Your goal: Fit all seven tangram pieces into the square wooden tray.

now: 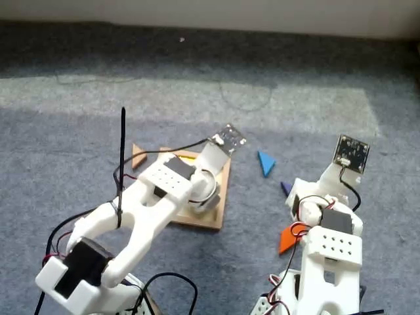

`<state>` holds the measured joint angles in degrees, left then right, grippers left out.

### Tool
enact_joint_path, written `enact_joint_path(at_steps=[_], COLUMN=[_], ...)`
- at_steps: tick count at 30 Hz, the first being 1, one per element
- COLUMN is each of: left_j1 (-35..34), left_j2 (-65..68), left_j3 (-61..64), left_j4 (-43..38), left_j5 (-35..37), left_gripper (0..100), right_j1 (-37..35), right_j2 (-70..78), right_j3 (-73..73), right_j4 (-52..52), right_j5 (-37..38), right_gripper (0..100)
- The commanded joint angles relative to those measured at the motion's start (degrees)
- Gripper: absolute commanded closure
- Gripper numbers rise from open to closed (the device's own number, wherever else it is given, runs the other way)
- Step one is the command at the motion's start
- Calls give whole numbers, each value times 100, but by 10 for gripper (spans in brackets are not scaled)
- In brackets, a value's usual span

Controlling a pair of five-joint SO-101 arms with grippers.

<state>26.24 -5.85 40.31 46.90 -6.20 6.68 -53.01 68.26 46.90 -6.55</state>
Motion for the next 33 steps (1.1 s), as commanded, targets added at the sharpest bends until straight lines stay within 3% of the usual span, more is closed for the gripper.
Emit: enact_joint_path(at_steps=[1, 9, 21, 27, 33], left_j1=[-127, -347, -470, -532, -1024], left_j2=[-400, -119, -716, -523, -215], left_j3=[-198, -215, -101, 435, 365], left_j4=[44, 53, 703, -97, -290], left_j5=[62, 273, 299, 308, 325], left_gripper=[785, 689, 723, 729, 730], right_j1=[31, 31, 31, 31, 31], right_j2=[-136, -136, -136, -127, -127], right_j3=[-13, -13, -4, -4, -4], right_j4=[-154, -154, -154, -154, -154], right_j5=[53, 53, 53, 53, 53], right_gripper=[759, 759, 759, 759, 759])
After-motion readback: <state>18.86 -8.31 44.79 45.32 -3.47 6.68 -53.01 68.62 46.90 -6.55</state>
